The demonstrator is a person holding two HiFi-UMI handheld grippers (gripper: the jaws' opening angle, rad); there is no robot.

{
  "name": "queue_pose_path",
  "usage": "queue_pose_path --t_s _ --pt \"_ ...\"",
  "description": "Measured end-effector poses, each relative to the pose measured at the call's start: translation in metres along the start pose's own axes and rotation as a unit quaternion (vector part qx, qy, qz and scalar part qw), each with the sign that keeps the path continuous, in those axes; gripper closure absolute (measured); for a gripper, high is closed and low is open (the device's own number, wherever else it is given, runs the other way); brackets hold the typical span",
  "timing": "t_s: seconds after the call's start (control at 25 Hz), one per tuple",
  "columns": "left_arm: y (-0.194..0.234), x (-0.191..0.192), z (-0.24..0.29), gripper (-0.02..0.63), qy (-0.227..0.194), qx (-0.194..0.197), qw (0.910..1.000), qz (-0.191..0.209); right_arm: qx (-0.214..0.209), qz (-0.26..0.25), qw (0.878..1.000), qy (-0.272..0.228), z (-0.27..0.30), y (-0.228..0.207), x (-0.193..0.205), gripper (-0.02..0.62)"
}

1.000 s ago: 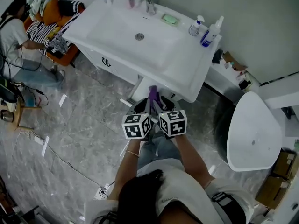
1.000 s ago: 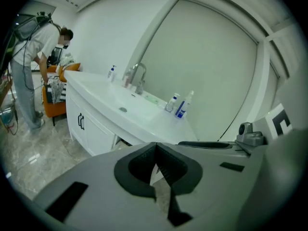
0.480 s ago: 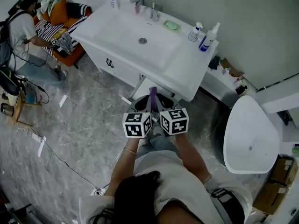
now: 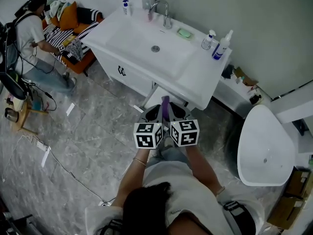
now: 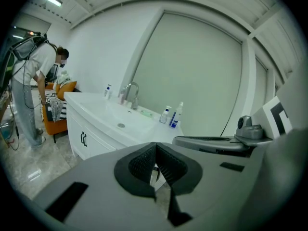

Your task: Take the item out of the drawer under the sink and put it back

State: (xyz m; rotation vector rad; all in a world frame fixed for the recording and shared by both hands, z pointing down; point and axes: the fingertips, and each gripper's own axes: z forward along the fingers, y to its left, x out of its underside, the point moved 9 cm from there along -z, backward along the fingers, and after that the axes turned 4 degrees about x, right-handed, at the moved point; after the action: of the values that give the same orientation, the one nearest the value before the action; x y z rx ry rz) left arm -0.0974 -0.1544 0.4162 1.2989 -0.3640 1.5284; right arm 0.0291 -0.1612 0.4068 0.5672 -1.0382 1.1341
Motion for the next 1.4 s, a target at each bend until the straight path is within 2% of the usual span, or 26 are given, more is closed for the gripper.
queue_pose_path --t_s 0.2,0.44,1.04,1.2,1.4 --pt "0.001 0.003 -0.003 0.603 -0.002 0.000 1.0000 0.001 -0.007 0.002 1.000 0.001 -0.002 0.006 0.002 0.580" --pt "0.006 0.002 -0.003 0.602 -0.004 -0.005 1.0000 -0.001 -0.006 -0.027 1.000 -0.009 -0.002 0.010 0.000 0.580" --pt "0.008 -0.001 -0.001 0.602 -0.018 -0.013 0.9997 -0.005 -0.010 -0.020 1.000 -0.013 0.003 0.007 -0.004 0.580" --pt "0.008 -0.004 0.003 0.603 -0.013 -0.009 0.9998 0.009 -0.014 -0.022 1.000 -0.012 0.007 0.006 -0.006 0.580" --pt "0.011 -0.003 0.006 0.603 -0.018 -0.006 0.9998 -0.011 -0.014 -0.023 1.000 -0.008 0.011 0.004 -0.006 0.580"
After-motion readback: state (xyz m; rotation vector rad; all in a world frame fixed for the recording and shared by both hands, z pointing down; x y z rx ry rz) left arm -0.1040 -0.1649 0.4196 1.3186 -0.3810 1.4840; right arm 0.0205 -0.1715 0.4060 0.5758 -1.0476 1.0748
